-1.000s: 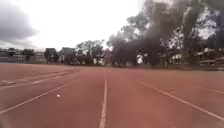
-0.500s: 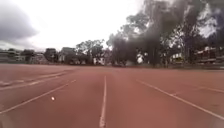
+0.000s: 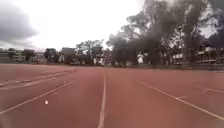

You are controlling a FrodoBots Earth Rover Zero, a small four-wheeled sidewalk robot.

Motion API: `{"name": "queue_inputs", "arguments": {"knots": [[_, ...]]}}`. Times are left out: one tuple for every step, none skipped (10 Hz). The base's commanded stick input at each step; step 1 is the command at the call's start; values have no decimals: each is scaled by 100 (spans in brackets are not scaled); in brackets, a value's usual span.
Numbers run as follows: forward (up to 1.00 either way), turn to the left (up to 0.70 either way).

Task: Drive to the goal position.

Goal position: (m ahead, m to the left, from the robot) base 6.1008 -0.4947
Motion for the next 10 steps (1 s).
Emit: {"name": "queue_inputs", "arguments": {"knots": [[45,0],[45,0],[45,0],[45,0],[45,0],[45,0],[45,0],[45,0],[45,0],[45,0]]}}
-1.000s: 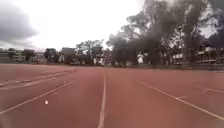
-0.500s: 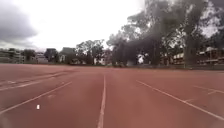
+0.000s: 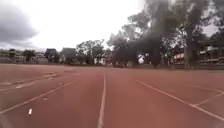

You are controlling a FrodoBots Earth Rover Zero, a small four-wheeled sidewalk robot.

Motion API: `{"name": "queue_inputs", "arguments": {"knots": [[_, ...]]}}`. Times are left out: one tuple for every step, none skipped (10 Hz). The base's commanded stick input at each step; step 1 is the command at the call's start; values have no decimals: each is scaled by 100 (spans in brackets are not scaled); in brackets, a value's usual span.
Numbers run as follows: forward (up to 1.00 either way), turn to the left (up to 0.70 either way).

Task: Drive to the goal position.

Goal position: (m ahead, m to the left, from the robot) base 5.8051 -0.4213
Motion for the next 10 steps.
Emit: {"name": "queue_inputs", "arguments": {"knots": [[45,0],[45,0],[45,0],[45,0],[45,0],[45,0],[45,0],[45,0],[45,0],[45,0]]}}
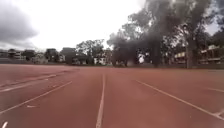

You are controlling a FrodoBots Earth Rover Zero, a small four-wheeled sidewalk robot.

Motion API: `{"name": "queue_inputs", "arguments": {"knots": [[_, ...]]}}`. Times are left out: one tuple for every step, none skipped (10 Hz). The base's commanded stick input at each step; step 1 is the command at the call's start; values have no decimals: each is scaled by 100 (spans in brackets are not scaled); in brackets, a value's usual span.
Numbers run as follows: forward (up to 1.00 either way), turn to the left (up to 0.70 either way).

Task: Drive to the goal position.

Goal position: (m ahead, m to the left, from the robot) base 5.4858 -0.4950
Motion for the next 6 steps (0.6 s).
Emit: {"name": "queue_inputs", "arguments": {"knots": [[45,0],[45,0],[45,0],[45,0],[45,0],[45,0]]}}
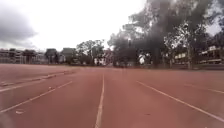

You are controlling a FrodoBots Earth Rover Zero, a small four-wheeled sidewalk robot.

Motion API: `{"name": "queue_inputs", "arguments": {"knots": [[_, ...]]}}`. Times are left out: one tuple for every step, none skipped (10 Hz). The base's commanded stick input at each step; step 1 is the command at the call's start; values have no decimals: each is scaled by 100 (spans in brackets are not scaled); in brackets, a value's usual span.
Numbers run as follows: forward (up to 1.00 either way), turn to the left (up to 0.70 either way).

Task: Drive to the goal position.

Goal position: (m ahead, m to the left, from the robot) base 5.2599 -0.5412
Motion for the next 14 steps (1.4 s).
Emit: {"name": "queue_inputs", "arguments": {"knots": [[45,0],[45,0],[45,0],[45,0],[45,0],[45,0],[45,0],[45,0],[45,0],[45,0],[45,0],[45,0],[45,0],[45,0]]}}
